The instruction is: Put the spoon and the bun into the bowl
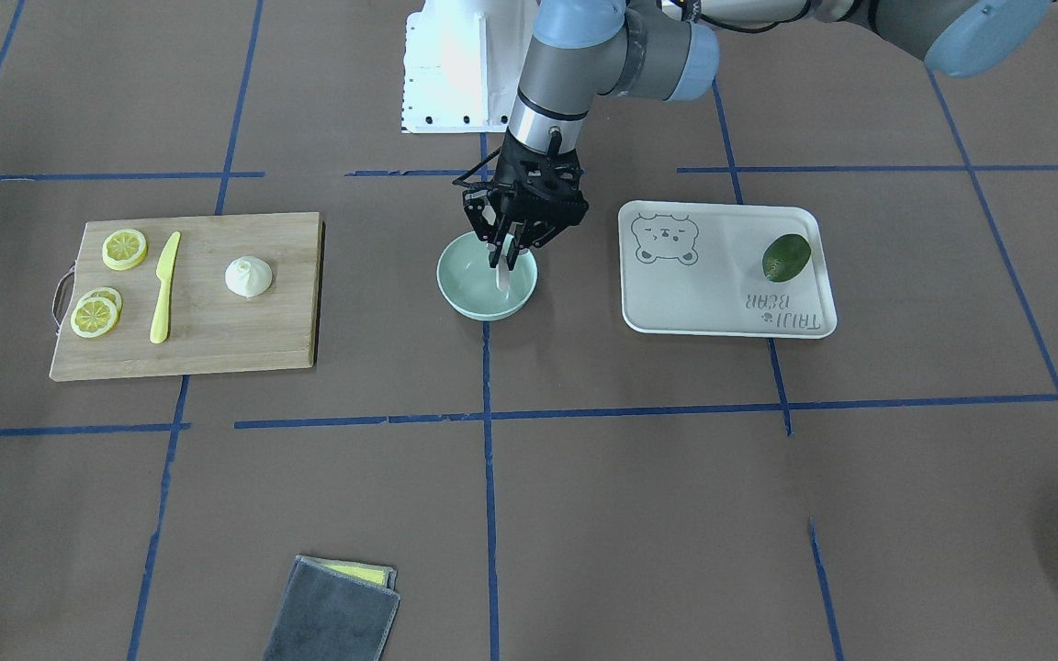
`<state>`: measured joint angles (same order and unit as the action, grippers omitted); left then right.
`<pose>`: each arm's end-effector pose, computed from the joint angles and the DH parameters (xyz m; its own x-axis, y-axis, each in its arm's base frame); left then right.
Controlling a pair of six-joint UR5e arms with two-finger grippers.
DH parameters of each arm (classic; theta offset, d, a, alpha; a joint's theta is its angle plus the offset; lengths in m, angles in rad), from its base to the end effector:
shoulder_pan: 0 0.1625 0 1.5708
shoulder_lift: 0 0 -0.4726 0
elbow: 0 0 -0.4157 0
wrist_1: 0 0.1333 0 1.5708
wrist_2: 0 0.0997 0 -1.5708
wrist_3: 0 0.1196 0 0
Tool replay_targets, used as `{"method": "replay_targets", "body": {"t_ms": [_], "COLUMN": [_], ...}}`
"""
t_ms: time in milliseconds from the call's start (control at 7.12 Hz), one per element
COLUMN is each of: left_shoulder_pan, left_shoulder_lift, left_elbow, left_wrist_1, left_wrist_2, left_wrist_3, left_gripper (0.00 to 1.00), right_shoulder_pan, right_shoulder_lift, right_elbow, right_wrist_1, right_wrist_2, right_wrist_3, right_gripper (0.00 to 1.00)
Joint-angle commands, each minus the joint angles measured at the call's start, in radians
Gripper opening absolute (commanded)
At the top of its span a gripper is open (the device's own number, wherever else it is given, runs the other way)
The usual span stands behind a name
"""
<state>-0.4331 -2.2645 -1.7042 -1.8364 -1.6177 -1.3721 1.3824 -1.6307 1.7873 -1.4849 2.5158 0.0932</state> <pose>0.6140 -0.4246 0.1864 0.4847 -0.0069 -0.8747 0.2915 0.9441 0.1541 -0.0572 -0.4940 0.6135 0.5535 -0.2108 0.8057 0.1309 0.9774 0.1659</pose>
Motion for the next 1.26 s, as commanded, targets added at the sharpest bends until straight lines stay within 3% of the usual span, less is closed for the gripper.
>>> {"method": "replay_targets", "body": {"t_ms": [0, 140, 281, 562, 983, 1124], "left_shoulder_pan": [0.004, 0.004, 0.002, -0.007, -0.079, -0.125], "left_shoulder_lift": [0.000, -0.001, 0.003, 0.020, 0.152, 0.172], "left_elbow": [0.017, 0.012, 0.012, 0.003, -0.128, -0.136], "left_wrist_1": [-0.021, -0.021, -0.023, -0.021, -0.018, -0.015], "left_wrist_2": [0.088, 0.090, 0.090, 0.090, 0.076, -0.003], "left_wrist_3": [-0.024, -0.025, -0.019, -0.025, 0.026, 0.103], "left_gripper": [0.00, 0.20, 0.71, 0.84, 0.83, 0.83], "right_shoulder_pan": [0.000, -0.002, -0.005, -0.041, -0.191, -0.283], "right_shoulder_lift": [0.000, 0.000, 0.000, 0.029, 0.080, 0.081], "right_elbow": [0.000, 0.001, 0.000, 0.003, 0.101, 0.131], "right_wrist_1": [0.000, 0.000, 0.000, 0.002, 0.011, 0.138], "right_wrist_2": [0.000, 0.000, -0.002, -0.002, -0.031, -0.132], "right_wrist_3": [0.000, 0.002, 0.002, 0.078, 0.367, 0.519], "right_gripper": [1.00, 1.00, 1.00, 1.00, 1.00, 1.00]}}
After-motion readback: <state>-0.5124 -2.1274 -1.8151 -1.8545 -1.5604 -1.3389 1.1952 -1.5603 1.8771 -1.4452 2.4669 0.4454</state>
